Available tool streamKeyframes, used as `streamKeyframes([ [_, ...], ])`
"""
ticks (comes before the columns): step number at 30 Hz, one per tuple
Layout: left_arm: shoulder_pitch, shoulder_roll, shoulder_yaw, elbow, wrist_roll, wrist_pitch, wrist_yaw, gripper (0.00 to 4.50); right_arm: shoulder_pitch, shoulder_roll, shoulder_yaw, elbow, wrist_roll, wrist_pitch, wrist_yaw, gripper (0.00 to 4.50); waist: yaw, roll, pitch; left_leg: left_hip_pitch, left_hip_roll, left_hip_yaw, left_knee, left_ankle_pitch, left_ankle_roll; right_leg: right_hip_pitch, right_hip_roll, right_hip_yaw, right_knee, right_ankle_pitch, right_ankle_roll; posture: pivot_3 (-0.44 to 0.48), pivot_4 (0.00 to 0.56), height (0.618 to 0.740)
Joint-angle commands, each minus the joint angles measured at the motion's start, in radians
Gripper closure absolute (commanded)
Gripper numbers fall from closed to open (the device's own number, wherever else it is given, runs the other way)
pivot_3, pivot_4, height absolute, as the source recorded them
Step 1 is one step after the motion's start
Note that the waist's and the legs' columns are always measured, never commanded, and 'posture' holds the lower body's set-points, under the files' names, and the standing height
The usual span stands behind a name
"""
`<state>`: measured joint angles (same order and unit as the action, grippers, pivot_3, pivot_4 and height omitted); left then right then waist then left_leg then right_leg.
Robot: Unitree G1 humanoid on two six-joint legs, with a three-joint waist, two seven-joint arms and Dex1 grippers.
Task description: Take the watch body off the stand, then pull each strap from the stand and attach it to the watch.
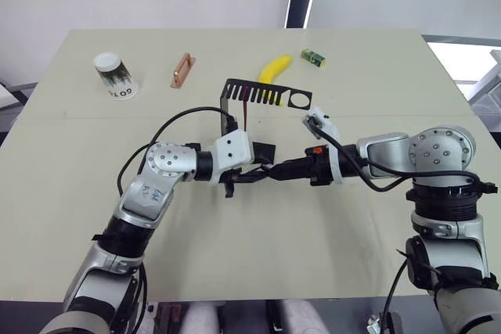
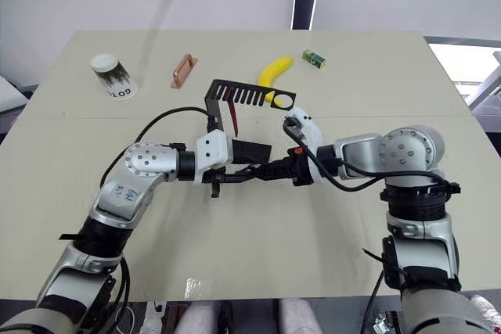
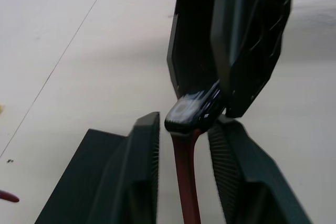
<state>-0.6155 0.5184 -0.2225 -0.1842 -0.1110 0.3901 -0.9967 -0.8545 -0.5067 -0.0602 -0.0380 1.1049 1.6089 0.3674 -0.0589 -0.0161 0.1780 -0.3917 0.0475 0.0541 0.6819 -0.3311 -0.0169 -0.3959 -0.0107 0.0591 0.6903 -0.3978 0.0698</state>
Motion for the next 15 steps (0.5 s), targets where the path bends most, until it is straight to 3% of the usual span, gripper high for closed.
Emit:
streamKeyframes([
  [1, 0.026, 0.045, 0.051, -0.066, -0.044, 0.016, -0.012, 0.91, -0.002, -0.03, -0.014, -0.045, -0.005, -0.007, 0.06, 2.98, 0.0, 0.0, 0.0, 0.0, 0.0, 0.0, 0.0, 0.0, 0.0, 0.0, 0.0, 0.0, 0.0, 0.0, 0.0, 0.0, 0.15, 0.74],
  [3, 0.05, 0.087, 0.089, -0.103, -0.096, 0.057, -0.044, 0.13, 0.008, -0.06, 0.005, -0.074, -0.019, -0.033, 0.094, 2.98, 0.001, 0.0, 0.0, 0.0, 0.0, 0.0, 0.0, 0.0, 0.0, 0.0, 0.0, 0.0, 0.0, 0.0, 0.0, 0.0, 0.15, 0.74],
  [4, 0.061, 0.106, 0.108, -0.124, -0.128, 0.082, -0.061, 0.04, 0.015, -0.078, 0.016, -0.091, -0.027, -0.049, 0.114, 2.98, 0.0, 0.0, 0.0, 0.0, 0.0, 0.0, 0.0, 0.0, 0.0, 0.0, 0.0, 0.0, 0.0, 0.0, 0.0, 0.0, 0.15, 0.74],
  [15, 0.092, 0.23, 0.25, -0.177, -0.402, 0.237, -0.157, 0.04, 0.137, -0.279, 0.185, -0.309, -0.267, -0.514, 0.484, 2.98, 0.003, 0.0, 0.0, -0.001, -0.001, -0.002, 0.0, 0.0, 0.0, 0.001, 0.0, -0.001, -0.002, 0.0, 0.0, 0.0, 0.15, 0.74],
])
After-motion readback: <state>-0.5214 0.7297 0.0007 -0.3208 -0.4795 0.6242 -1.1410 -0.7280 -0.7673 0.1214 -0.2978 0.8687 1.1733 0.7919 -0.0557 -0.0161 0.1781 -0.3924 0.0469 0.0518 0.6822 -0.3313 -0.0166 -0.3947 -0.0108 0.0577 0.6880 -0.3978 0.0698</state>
